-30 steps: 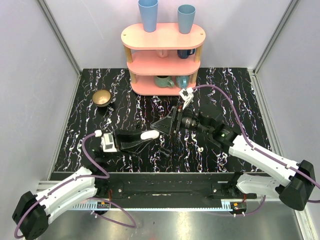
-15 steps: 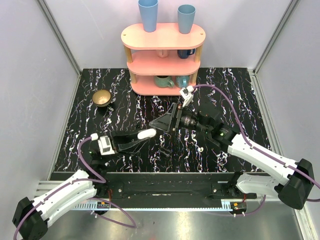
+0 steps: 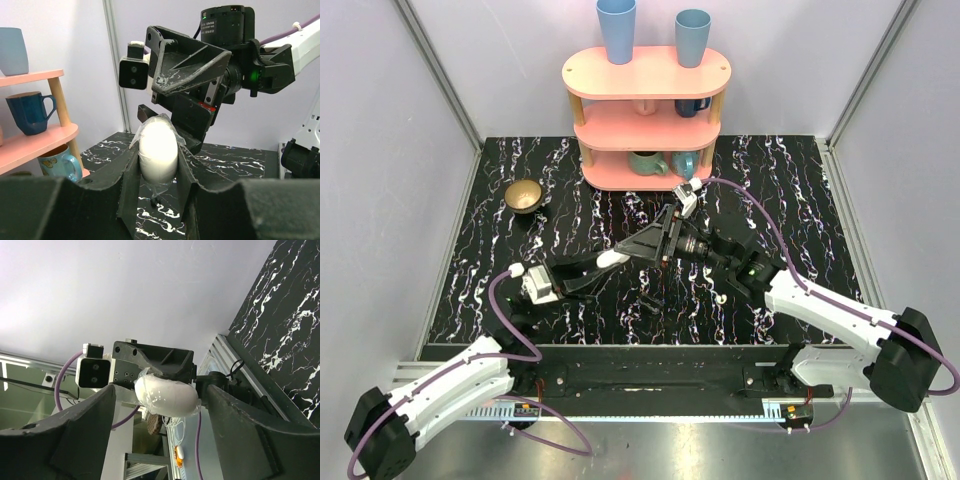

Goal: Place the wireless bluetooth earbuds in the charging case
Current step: Pass from the left arm to the right, then pass from the right arm to the left

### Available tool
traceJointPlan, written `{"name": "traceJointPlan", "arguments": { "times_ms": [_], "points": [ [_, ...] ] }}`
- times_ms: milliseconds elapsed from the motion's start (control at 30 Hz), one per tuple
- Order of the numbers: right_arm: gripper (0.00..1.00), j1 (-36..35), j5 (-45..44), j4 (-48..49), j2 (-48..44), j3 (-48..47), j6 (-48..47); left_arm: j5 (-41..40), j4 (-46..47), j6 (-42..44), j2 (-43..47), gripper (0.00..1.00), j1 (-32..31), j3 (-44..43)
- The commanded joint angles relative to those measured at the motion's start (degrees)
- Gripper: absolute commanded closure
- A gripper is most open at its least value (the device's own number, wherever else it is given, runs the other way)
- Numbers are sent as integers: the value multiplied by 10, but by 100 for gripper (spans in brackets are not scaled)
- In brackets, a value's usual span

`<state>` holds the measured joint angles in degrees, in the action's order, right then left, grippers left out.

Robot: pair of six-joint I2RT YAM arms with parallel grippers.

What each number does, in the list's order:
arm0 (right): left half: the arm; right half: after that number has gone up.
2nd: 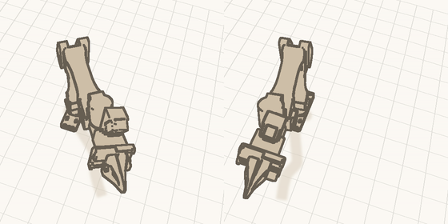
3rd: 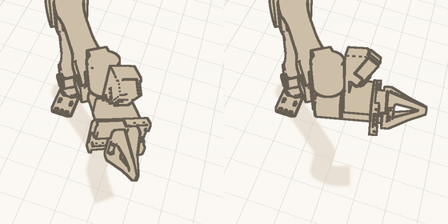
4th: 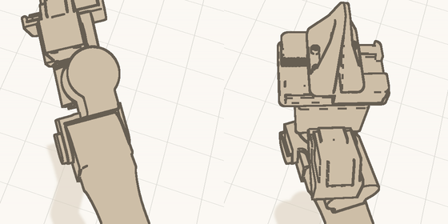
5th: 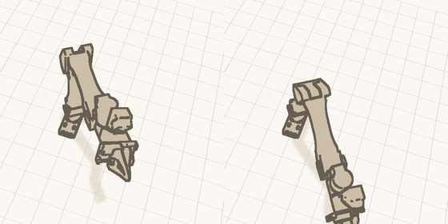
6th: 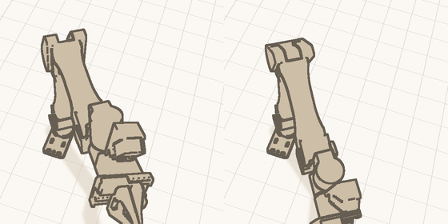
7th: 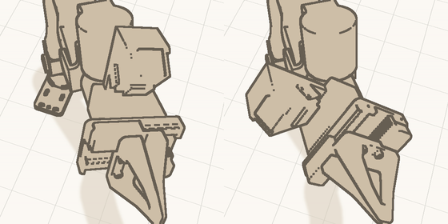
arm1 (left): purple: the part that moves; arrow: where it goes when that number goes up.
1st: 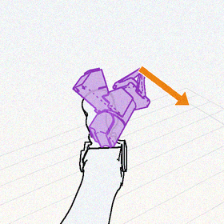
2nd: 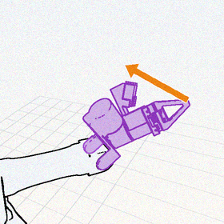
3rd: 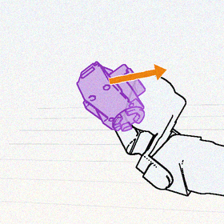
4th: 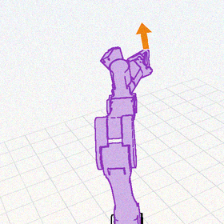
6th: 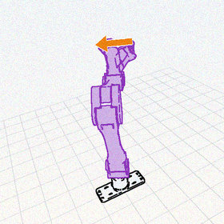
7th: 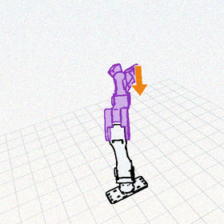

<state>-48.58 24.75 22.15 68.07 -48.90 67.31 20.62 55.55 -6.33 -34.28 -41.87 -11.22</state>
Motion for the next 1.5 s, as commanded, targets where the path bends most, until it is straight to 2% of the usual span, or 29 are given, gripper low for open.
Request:
{"name": "traceJointPlan", "arguments": {
  "times_ms": [0,300,433,600,667,700,733,833,1067,1233,1467],
  "points": [
    [22,2,11,47,-11,6,27,-20,44,17,-5,100,-1,-13],
    [44,1,27,80,7,10,48,-8,46,18,-19,100,-1,-20],
    [49,1,28,83,10,10,51,-4,45,17,-23,100,-1,-20],
    [64,2,29,104,14,16,58,-11,40,18,-20,100,-1,-19],
    [67,2,28,116,15,21,65,-12,40,18,-18,96,-1,-17],
    [71,1,28,123,16,21,66,-15,38,16,-17,93,-1,-17],
    [73,2,28,124,16,22,68,-16,39,16,-16,85,-1,-16],
    [81,1,14,121,14,26,69,-19,39,11,-12,72,-1,-13],
    [86,1,-13,122,-4,37,70,-25,43,4,-10,64,-1,-8],
    [87,1,-15,135,-2,43,78,-29,44,-4,-10,51,-1,-8],
    [87,1,-16,155,0,53,89,-32,46,-6,-11,49,-1,-9]
  ]
}}
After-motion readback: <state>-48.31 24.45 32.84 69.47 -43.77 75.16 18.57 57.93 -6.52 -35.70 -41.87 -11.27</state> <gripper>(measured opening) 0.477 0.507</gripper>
